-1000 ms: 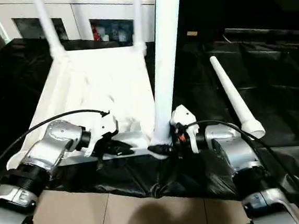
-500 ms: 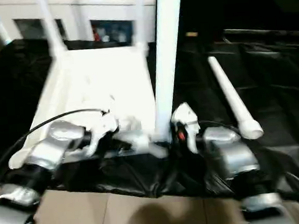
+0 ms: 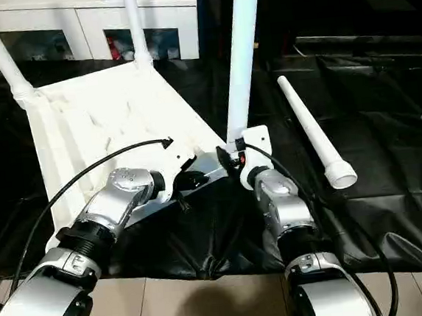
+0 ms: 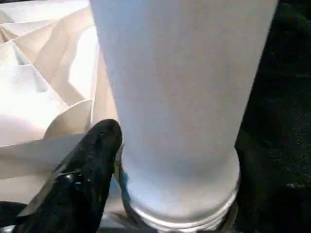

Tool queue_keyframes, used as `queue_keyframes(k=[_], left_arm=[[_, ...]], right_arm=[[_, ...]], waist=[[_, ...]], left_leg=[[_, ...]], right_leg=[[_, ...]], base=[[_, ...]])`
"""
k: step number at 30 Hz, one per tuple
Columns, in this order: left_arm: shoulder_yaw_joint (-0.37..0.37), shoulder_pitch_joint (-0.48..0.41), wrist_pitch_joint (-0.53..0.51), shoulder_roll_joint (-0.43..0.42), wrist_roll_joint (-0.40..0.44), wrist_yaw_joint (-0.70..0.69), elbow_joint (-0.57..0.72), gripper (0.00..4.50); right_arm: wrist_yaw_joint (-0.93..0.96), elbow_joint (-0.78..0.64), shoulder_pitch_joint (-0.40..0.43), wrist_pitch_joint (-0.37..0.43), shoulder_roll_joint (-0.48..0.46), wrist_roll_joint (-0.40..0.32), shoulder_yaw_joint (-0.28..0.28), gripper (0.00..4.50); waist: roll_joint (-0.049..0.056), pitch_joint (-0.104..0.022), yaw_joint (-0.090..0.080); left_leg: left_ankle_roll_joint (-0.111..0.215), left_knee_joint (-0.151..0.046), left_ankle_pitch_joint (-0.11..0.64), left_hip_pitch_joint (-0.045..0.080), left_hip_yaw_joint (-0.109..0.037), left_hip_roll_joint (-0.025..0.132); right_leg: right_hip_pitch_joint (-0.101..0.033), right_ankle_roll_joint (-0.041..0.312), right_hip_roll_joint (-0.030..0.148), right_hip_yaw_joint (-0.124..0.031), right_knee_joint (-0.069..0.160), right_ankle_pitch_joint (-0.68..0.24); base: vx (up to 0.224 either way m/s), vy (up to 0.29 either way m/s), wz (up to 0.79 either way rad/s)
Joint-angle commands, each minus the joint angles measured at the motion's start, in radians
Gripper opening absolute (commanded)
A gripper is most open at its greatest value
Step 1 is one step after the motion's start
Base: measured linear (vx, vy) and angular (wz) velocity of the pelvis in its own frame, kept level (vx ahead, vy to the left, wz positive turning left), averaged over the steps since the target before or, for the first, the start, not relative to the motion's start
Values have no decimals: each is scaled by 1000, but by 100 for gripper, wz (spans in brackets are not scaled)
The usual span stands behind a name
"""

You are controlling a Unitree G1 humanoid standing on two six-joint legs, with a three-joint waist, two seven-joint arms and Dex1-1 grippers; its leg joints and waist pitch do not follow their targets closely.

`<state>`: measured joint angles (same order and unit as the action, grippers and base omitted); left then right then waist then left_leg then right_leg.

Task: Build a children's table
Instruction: Rotate leg to tighten

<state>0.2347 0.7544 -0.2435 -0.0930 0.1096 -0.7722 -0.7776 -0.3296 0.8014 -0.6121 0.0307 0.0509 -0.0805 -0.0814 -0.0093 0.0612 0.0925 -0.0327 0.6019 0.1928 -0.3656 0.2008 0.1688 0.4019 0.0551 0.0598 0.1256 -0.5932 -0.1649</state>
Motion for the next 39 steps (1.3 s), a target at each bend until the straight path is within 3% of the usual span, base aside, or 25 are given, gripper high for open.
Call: queue_keyframes(k=[1, 10, 17, 24, 30, 39], left_arm=[[28, 17, 53, 45, -25, -26, 67, 0], [74, -50, 126, -76, -49, -279, 145, 0], [94, -67, 137, -134, -59, -386, 169, 0], [109, -67, 161, -191, -59, -502, 171, 0], [121, -66, 163, -209, -58, -541, 168, 0], [94, -60, 149, -180, -57, -483, 151, 0]], right_arm=[[-110, 26, -1, 3, -61, 10, 99, 383], [-451, -47, 36, -44, 99, 24, 170, 383], [-662, -125, 67, -9, 182, -18, 209, 383], [-915, -297, 150, 57, 286, -36, 305, 369], [-948, -348, 172, 82, 308, -42, 325, 324], [-913, -366, 187, 121, 283, -59, 304, 275]], waist=[[0, -77, 4], [1, -77, 6], [3, -76, 29], [-1, -75, 53], [0, -72, 56], [-2, -75, 58]], left_leg=[[76, -65, 122, 10, -42, 77], [100, -63, 119, 9, -40, 80], [82, -64, 144, 16, -38, 86], [93, -64, 132, 15, -38, 85], [64, -67, 168, 19, -41, 86], [72, -64, 139, 16, -40, 85]], right_leg=[[-64, 150, 125, -77, 77, -242], [-66, 169, 122, -77, 71, -208], [-60, 154, 123, -78, 74, -256], [-58, 123, 120, -78, 76, -284], [-56, 109, 125, -76, 87, -366], [-56, 113, 124, -75, 82, -330]], base=[[0, 0, 0], [0, 0, 0], [0, 0, 0], [0, 0, 0], [0, 0, 0], [0, 0, 0]])
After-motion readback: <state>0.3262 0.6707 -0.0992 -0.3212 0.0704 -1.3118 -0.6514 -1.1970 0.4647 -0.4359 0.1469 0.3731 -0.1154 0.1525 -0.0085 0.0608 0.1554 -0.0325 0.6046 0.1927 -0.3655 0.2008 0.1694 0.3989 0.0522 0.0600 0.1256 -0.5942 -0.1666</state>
